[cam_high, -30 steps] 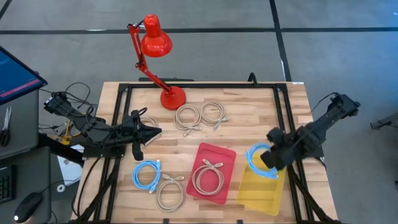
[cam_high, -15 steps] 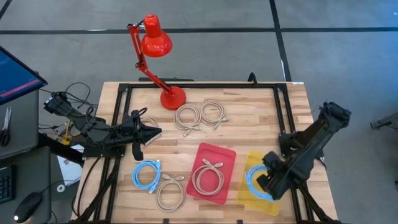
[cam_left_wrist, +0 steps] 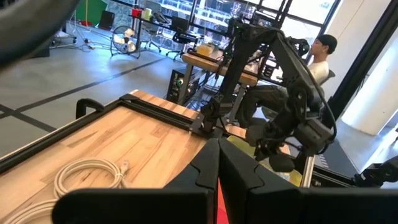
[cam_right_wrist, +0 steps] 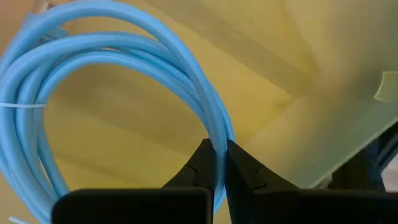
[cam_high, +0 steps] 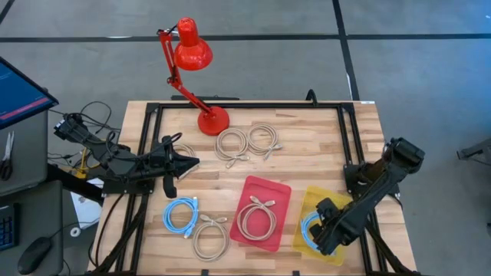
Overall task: Sort HDMI cables
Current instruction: Put the blue HDMI cable into the yellow bin, then put the brown HDMI cable into the pink bin
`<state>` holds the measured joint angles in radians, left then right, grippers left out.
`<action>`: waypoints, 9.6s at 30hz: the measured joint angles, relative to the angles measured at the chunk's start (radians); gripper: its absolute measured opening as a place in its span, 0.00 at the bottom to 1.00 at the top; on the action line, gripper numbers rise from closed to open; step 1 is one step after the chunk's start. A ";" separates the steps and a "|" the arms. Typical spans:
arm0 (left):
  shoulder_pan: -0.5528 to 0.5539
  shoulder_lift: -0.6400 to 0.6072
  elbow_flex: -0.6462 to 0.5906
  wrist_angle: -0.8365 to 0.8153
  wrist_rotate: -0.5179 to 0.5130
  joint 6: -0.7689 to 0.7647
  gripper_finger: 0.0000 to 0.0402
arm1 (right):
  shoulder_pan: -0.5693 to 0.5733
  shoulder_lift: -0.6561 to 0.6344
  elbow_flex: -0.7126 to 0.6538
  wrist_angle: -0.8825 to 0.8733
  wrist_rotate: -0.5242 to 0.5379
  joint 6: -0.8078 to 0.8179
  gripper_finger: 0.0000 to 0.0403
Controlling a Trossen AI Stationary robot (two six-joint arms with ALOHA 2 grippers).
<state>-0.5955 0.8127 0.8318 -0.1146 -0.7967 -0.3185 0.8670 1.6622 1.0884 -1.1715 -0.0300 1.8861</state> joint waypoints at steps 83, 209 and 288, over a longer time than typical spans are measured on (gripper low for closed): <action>0.000 0.000 0.000 0.000 -0.003 0.000 0.02 | -0.988 0.106 0.085 0.635 0.181 -1.609 0.51; 0.000 0.000 -0.002 0.003 -0.002 -0.001 0.02 | -0.482 0.358 0.328 0.657 0.155 -1.178 0.07; 0.137 -0.240 0.000 -0.322 -0.060 -0.383 0.03 | -0.487 -0.368 0.328 0.408 0.818 -1.398 0.00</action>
<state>-0.4587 0.5724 0.8314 -0.4370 -0.8562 -0.7012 0.3805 1.2940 1.4162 -0.7633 0.7883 0.4885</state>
